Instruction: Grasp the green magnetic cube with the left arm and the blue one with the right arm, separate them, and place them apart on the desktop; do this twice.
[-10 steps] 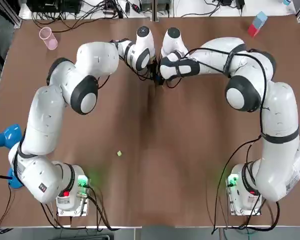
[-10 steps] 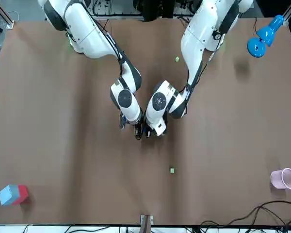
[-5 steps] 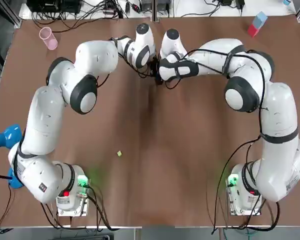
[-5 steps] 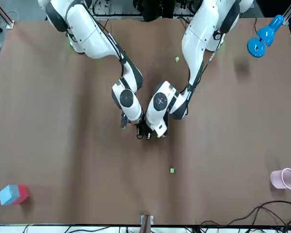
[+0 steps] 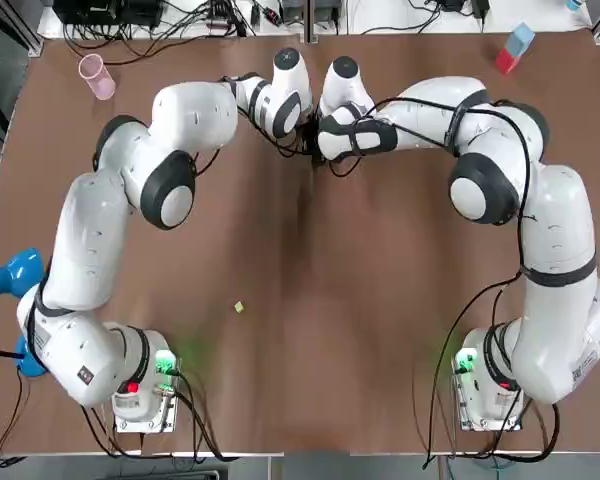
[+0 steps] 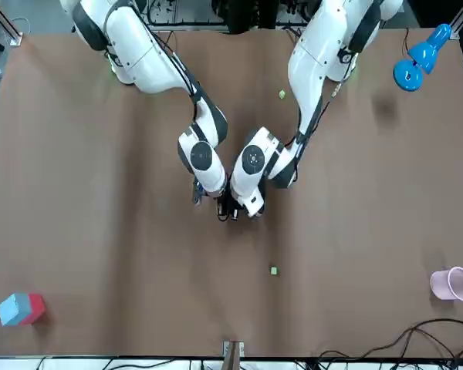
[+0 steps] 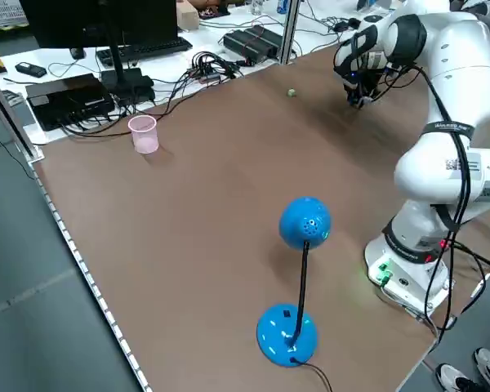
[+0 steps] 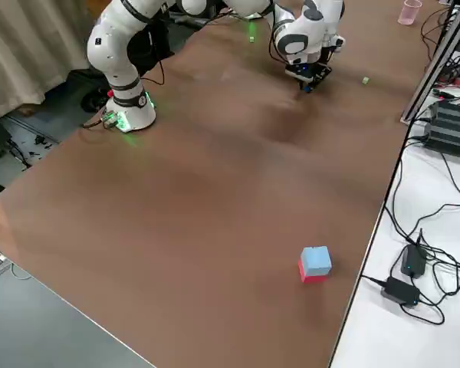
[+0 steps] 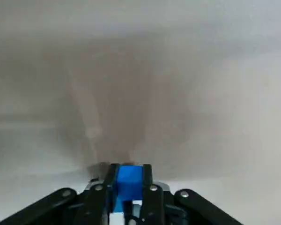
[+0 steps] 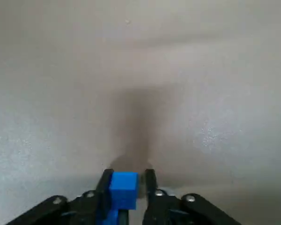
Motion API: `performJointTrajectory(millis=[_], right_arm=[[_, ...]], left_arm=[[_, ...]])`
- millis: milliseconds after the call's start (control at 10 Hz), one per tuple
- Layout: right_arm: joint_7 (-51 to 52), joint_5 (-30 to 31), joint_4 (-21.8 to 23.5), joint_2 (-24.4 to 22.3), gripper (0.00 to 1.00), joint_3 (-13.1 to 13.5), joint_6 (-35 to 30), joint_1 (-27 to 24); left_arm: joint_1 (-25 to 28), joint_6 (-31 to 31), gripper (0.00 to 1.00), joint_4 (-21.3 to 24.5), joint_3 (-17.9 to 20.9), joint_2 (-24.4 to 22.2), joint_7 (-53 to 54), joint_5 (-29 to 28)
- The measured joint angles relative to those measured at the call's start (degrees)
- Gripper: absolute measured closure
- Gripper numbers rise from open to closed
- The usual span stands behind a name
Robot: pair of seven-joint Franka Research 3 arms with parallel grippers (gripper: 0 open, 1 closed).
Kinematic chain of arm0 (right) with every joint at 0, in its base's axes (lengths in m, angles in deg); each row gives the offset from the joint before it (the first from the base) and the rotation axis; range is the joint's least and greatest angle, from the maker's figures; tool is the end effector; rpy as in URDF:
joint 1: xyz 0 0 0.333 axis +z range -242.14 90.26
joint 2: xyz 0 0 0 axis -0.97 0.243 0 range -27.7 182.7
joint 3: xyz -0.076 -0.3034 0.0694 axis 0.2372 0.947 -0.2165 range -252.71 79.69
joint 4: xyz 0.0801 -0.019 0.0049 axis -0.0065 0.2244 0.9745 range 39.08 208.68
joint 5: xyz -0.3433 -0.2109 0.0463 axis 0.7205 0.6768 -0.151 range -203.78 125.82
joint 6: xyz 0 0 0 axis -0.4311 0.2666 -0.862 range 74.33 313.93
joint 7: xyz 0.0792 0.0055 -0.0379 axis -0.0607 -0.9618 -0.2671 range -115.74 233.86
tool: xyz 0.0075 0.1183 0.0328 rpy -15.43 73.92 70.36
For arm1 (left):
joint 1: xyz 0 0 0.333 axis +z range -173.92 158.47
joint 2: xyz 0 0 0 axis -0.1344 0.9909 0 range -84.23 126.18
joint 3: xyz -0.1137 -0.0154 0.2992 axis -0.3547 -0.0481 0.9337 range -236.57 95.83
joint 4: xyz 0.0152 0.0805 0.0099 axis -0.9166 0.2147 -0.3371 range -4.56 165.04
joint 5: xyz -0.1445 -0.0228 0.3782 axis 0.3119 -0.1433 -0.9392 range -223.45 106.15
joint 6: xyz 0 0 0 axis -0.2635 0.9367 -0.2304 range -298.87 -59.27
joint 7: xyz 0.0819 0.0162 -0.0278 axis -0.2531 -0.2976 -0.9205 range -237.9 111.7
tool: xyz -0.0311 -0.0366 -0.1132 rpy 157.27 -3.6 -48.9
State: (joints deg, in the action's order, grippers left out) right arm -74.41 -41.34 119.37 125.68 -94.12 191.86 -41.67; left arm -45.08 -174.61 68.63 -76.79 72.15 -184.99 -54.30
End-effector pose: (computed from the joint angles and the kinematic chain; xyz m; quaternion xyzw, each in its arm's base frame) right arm 0.5582 0.4807 0.1554 -0.6644 0.7417 0.0585 0.0709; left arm 0.5619 -0.5155 0.1672 0.7386 0.6654 -0.0570 0.0920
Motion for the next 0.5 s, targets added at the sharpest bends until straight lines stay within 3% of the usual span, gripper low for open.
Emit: performJointTrajectory(millis=[200,500], right_arm=[[0.0,0.1,-0.1,0.0,0.76,0.0,0.0,0.0],[0.0,0.1,-1.0,0.0,0.76,0.2,-0.1,-0.3]], left_arm=[[0.0,0.0,0.76,0.0,0.0,0.0,0.0,0.0],[0.1,0.0,0.76,-0.2,0.1,0.0,0.0,0.0]])
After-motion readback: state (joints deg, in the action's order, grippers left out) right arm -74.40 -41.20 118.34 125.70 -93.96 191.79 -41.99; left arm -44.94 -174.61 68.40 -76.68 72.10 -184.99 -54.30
